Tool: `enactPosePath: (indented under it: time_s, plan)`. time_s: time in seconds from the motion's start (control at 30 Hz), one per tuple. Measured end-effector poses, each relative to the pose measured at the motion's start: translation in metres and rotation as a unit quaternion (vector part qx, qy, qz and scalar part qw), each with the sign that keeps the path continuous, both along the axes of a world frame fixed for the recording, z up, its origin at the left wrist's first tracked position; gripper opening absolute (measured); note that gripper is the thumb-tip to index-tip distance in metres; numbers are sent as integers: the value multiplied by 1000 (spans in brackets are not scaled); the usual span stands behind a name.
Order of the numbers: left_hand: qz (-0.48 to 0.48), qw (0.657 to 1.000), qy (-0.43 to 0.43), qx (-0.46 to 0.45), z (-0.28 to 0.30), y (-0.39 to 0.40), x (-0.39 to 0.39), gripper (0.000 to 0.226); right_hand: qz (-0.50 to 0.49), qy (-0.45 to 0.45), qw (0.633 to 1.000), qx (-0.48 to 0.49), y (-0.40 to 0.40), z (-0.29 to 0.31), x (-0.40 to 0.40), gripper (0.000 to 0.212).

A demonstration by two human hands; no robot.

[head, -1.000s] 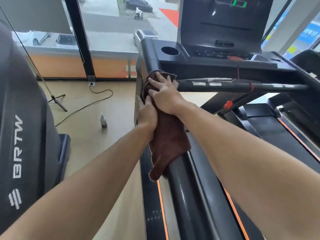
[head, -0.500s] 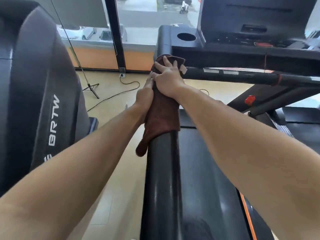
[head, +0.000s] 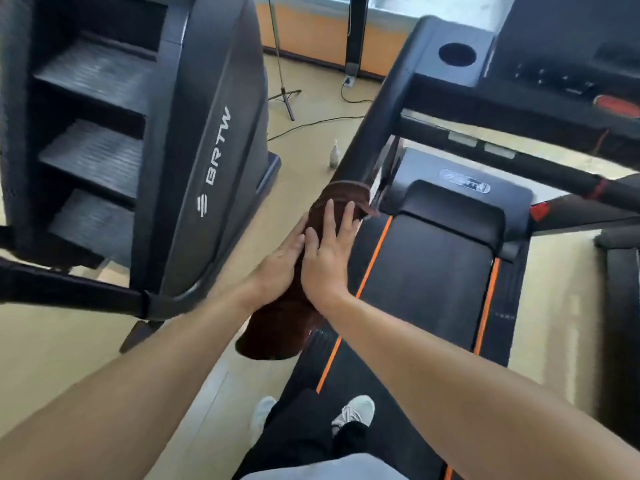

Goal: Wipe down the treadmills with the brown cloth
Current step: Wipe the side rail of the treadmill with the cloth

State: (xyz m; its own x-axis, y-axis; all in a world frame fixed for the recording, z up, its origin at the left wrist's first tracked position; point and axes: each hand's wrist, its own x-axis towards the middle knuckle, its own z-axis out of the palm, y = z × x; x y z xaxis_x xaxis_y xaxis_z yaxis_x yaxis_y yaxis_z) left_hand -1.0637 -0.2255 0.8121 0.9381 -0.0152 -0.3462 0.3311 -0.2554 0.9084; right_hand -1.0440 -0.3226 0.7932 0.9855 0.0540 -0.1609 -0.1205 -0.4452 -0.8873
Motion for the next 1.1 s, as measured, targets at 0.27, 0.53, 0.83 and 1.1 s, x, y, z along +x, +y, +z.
enactPosePath:
  time_s: [0.27, 0.53, 0.83, 1.1]
  plan:
    - [77, 996, 30, 13, -13, 6, -89, 47, 35, 38, 999, 14, 10, 6, -86, 60]
    - [7, 999, 14, 47, -15, 10, -47, 47, -21, 66, 997, 31, 13, 13, -54, 59]
    - [-5, 989, -18, 149, -11, -24, 74, 50, 18, 14, 999, 33, -24, 16, 76, 53]
    - [50, 957, 24, 284, 1, -74, 242, 52, 202, -109, 955, -188, -76, 27, 269, 51]
